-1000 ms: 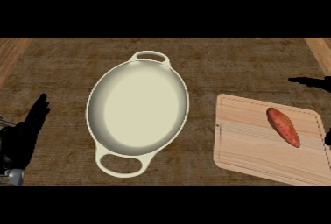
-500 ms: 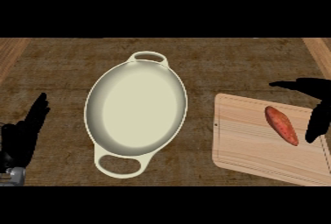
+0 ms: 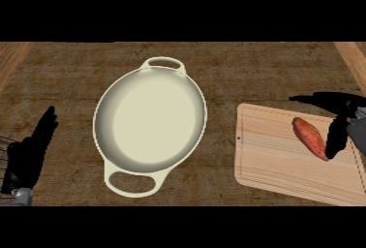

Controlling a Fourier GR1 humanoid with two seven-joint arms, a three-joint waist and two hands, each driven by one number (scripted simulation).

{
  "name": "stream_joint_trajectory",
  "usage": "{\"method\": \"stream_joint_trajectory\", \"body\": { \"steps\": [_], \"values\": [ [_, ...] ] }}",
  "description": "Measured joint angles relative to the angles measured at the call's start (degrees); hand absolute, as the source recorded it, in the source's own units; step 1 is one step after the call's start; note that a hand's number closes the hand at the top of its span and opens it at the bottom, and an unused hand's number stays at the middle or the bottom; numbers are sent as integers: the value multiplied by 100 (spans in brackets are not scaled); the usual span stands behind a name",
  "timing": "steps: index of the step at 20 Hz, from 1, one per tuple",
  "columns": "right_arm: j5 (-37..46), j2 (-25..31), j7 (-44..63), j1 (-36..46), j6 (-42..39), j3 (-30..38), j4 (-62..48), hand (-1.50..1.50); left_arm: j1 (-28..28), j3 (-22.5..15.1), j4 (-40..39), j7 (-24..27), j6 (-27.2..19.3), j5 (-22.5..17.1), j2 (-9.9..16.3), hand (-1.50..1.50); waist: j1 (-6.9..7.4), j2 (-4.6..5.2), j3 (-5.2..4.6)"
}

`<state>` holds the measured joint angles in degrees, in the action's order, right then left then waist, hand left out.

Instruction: Pick the sweet potato from the cutting board and place it in the pot

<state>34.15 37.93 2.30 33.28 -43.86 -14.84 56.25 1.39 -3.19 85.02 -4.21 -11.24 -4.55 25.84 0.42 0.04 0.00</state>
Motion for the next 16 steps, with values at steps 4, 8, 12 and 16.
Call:
{"method": "stream_joint_trajectory", "body": {
  "steps": [4, 8, 12, 16],
  "values": [
    [368, -159, -188, -5, 197, 21, -370, -150, 5, 89, 195, -190, 71, 107, -48, 0, 6, 1, 1],
    [665, -305, -204, -11, 229, 111, -463, -150, 27, 260, 328, -338, 232, 153, -90, 0, 0, 0, 1],
    [984, -481, -370, 2, 511, 135, -823, -150, 26, 318, 346, -352, 296, 269, -205, 0, 6, 3, 1],
    [1213, -641, -482, 54, 611, 242, -1106, -150, 102, 372, 324, -257, 334, 436, -372, 0, 5, 3, 2]
  ]
}}
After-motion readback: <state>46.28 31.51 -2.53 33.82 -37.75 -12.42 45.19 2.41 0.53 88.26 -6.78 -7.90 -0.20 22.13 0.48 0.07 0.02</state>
